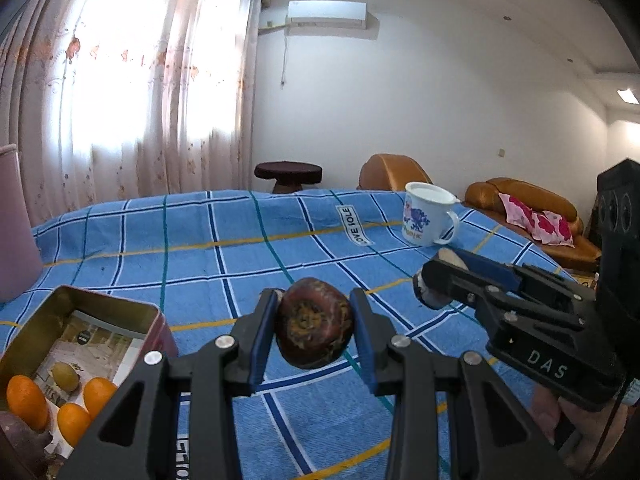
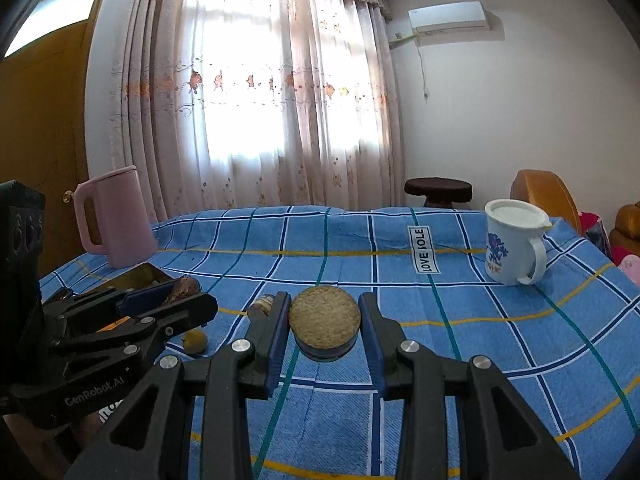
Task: Organize fruits
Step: 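Carry the brown fruit and tan cake over the tin box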
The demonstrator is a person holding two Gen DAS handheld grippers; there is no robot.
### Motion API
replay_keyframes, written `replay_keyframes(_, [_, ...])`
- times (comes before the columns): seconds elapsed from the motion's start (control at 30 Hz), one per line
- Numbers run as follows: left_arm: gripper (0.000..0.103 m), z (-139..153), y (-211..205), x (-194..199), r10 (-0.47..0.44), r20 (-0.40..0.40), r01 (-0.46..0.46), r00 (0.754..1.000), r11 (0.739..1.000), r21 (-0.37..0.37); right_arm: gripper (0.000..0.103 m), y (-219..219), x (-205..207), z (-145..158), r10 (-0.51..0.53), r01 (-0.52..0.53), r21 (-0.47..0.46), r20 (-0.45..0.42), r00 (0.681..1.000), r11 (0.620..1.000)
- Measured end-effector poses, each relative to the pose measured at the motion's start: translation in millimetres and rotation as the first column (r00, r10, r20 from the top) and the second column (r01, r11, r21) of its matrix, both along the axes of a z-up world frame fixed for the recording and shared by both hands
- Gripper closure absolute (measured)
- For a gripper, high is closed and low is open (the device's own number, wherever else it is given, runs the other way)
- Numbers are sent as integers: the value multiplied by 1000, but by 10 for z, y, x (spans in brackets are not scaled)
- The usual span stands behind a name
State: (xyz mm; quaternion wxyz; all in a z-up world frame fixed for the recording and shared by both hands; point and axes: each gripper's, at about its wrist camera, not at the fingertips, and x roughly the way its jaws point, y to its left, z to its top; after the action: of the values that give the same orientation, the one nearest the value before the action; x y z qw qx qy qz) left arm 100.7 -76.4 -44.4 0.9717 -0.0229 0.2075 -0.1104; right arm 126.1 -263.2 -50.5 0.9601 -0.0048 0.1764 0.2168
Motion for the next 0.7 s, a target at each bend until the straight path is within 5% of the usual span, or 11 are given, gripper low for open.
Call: replay_keyframes(0.7, [65,46,5,-172,42,83,-44,996,999,19,67,36,-178,52,9,-8,-10,90,996,1000])
